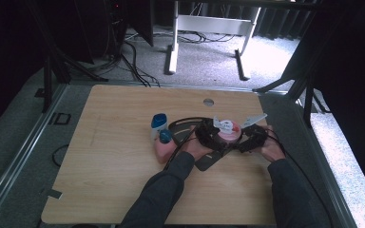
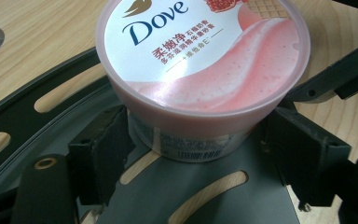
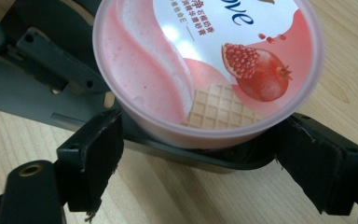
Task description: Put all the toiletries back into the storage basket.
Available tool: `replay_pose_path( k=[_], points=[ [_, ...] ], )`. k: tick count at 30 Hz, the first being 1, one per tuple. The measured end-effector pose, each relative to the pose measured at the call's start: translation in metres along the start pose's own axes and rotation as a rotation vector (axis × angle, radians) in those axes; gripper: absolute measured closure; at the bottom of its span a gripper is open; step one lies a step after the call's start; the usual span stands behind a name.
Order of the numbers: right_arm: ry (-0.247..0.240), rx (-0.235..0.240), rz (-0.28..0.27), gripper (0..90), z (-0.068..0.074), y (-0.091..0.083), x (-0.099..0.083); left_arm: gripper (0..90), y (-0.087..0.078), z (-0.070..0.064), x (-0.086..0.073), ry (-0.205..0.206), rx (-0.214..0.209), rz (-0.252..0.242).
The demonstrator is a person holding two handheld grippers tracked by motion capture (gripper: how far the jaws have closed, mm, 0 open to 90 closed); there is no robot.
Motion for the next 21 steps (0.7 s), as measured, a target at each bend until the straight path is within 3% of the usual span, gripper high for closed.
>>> replay_pose_path(
  k=[2, 6, 9, 13, 16, 21],
  points=[
    [-0.013, -0.02, 0.01, 15.2, 0.002, -0.001, -0.001, 25.3, -0.001, 0.001, -0.001, 0.002, -0.004, -0.003],
    [-0.011, -0.011, -0.061, 15.7, 0.0, -0.02, -0.004, 26.0, -0.001, 0.0, -0.001, 0.003, -0.003, -0.005],
    [-0.014, -0.02, -0.041, 15.8, -0.001, -0.024, -0.008, 26.1, -0.001, 0.0, -0.001, 0.006, 0.002, -0.004],
    [0.015, -0.01, -0.038, 15.8, -0.004, -0.017, -0.018, 26.8, -0.001, 0.0, -0.001, 0.018, 0.012, 0.001],
    [0.042, 0.009, -0.037, 15.8, -0.005, -0.009, -0.026, 31.2, 0.002, -0.002, -0.002, 0.047, 0.036, 0.041],
    [0.062, 0.021, -0.046, 15.8, -0.003, -0.002, -0.031, 41.1, 0.006, -0.002, -0.009, 0.009, 0.011, 0.017]
  ],
)
Point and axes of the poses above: each handheld gripper's, and its own axes: y roughly forward along the jaws, x roughly out of its top, z roughly to its left, the point moved 1 cm from there along y, roughly forward along the jaws, and after that the axes turned 9 degrees about z, right-handed, at the moved point
